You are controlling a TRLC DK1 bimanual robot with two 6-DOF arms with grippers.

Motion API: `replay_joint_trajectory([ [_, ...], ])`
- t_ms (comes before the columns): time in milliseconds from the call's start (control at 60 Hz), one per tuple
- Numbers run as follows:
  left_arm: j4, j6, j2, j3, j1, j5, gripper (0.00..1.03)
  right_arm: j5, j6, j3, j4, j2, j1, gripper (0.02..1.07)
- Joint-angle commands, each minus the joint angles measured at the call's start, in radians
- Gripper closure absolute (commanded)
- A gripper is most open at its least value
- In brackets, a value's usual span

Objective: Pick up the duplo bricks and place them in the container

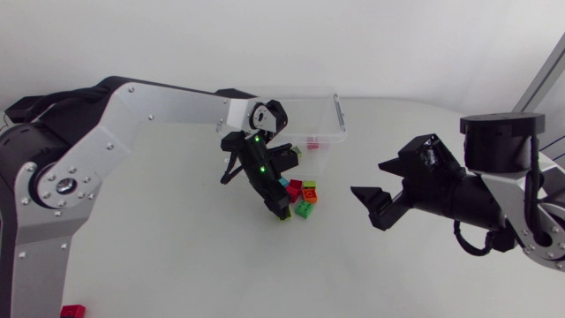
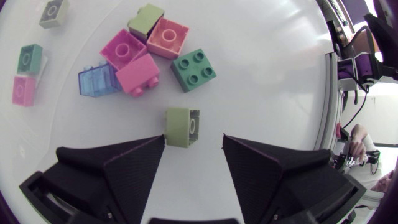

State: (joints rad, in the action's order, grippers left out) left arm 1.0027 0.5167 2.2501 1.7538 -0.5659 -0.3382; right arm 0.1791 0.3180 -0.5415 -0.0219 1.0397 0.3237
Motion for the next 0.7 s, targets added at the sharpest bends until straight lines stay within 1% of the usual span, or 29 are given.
replay_joint_trajectory([
  [0, 0.005, -0.02, 0.048, -0.082, -0.011, 0.008, 0.39, 0.003, 0.009, 0.032, -0.003, -0.004, 0.003, 0.11],
  [267, 0.007, -0.021, 0.023, -0.031, -0.009, 0.027, 0.38, 0.003, 0.009, 0.038, -0.003, -0.003, 0.005, 0.11],
  [633, 0.054, -0.02, 0.005, 0.053, 0.017, 0.041, 0.37, 0.005, 0.016, 0.046, -0.004, -0.007, 0.006, 0.11],
  [683, 0.063, -0.018, 0.005, 0.067, 0.018, 0.042, 0.35, 0.005, 0.016, 0.048, -0.004, -0.009, 0.006, 0.11],
])
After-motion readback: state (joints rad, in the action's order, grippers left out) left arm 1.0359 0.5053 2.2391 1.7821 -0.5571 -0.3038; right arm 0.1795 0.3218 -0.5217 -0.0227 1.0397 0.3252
